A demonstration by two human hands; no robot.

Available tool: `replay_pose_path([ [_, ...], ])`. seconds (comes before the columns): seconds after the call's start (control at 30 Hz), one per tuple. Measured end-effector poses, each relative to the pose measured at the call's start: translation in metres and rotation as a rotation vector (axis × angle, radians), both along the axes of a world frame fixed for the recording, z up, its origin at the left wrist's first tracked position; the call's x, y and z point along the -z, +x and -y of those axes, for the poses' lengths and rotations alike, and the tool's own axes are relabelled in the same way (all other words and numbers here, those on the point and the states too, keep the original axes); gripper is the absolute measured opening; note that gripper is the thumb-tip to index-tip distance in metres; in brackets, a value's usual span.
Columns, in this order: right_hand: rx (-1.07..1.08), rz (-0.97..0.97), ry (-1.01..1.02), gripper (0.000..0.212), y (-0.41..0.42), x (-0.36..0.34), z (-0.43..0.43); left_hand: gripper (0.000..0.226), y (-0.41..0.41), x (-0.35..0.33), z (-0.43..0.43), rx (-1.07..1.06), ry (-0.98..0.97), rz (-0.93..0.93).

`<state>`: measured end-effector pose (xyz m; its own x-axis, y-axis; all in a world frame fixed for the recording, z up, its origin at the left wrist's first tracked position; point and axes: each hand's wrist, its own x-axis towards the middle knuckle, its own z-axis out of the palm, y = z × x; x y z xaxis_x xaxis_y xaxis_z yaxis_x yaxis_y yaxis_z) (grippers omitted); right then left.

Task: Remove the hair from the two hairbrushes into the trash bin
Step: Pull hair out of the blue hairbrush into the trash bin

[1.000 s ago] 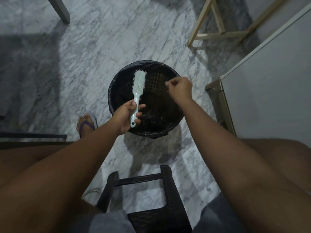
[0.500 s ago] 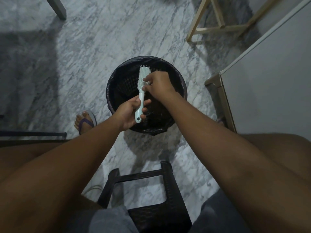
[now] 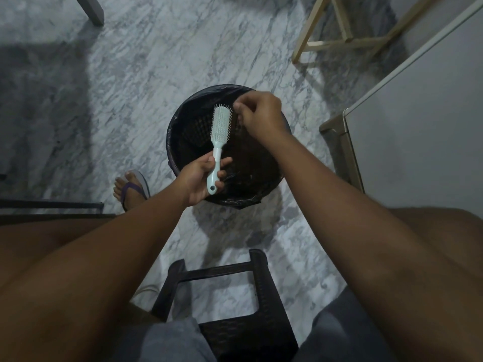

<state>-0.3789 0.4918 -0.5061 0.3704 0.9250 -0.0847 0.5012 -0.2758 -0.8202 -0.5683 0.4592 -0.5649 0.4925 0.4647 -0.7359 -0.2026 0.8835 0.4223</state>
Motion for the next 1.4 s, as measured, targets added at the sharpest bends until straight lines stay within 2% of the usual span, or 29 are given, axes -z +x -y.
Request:
replay_pose_path([
  [0.07,0.085,-0.041,0.058,0.012,0.008,0.001,-0.002,0.046,-0.002,0.001,0.0,-0.007,-0.003,0.005],
  [0.13,0.127,-0.016,0.015,0.013,0.015,0.01,0.0,0.046,-0.003,0.0,-0.001,-0.013,-0.003,0.014],
  [0.17,0.107,0.019,-0.076,0.014,0.018,0.017,0.003,0.046,-0.004,-0.001,-0.001,-0.013,-0.001,0.018],
  [0.27,-0.099,0.265,-0.529,0.027,0.02,0.03,0.02,0.047,-0.003,-0.003,-0.003,-0.001,0.006,0.026],
  [0.3,-0.137,0.276,-0.594,0.035,0.018,0.031,0.024,0.047,-0.002,-0.005,-0.003,0.005,0.008,0.027],
  [0.33,-0.152,0.213,-0.577,0.045,0.014,0.031,0.025,0.047,-0.001,-0.005,-0.004,0.012,0.011,0.028],
  [0.37,-0.119,0.063,-0.503,0.054,0.009,0.03,0.025,0.047,0.0,-0.006,-0.003,0.021,0.015,0.031],
  [0.43,0.044,-0.379,-0.347,0.062,0.0,0.03,0.019,0.047,0.001,-0.007,-0.003,0.039,0.01,0.041],
  [0.5,0.128,-0.708,-0.305,0.053,-0.005,0.029,0.011,0.047,0.001,-0.007,-0.004,0.061,-0.001,0.053],
  [0.57,0.111,-0.778,-0.29,0.044,-0.006,0.025,0.01,0.046,0.0,-0.009,-0.004,0.078,-0.001,0.062],
  [0.7,0.207,-0.661,-0.199,0.025,0.002,0.033,0.016,0.046,-0.002,-0.009,-0.006,0.07,0.015,0.071],
  [0.8,0.294,-0.5,-0.241,0.013,0.01,0.054,0.025,0.046,-0.005,-0.007,-0.009,0.051,0.026,0.073],
  [0.93,0.002,0.04,-0.672,0.017,0.022,0.081,0.038,0.045,-0.006,-0.005,-0.01,0.043,0.028,0.06],
  [1.0,0.014,0.022,-0.616,0.031,0.016,0.074,0.037,0.045,-0.006,-0.003,-0.009,0.052,0.019,0.055],
  [1.1,0.224,-0.402,-0.298,0.047,0.004,0.049,0.019,0.046,-0.005,0.0,-0.005,0.074,0.005,0.036],
  [1.13,0.231,-0.496,-0.229,0.055,0.002,0.045,0.012,0.046,-0.005,0.001,-0.004,0.08,0.004,0.034],
  [1.17,0.204,-0.505,-0.191,0.062,0.0,0.038,0.005,0.046,-0.004,0.002,-0.003,0.086,0.005,0.033],
  [1.23,0.095,-0.298,-0.178,0.064,0.0,0.022,-0.005,0.046,-0.002,0.001,-0.002,0.104,0.022,0.024],
  [1.3,0.004,-0.073,-0.206,0.048,0.006,0.015,-0.01,0.046,-0.001,0.0,-0.001,0.143,0.045,-0.001],
  [1.4,-0.027,0.0,-0.27,0.027,0.016,0.013,-0.012,0.044,-0.003,-0.001,0.0,0.204,0.071,-0.038],
])
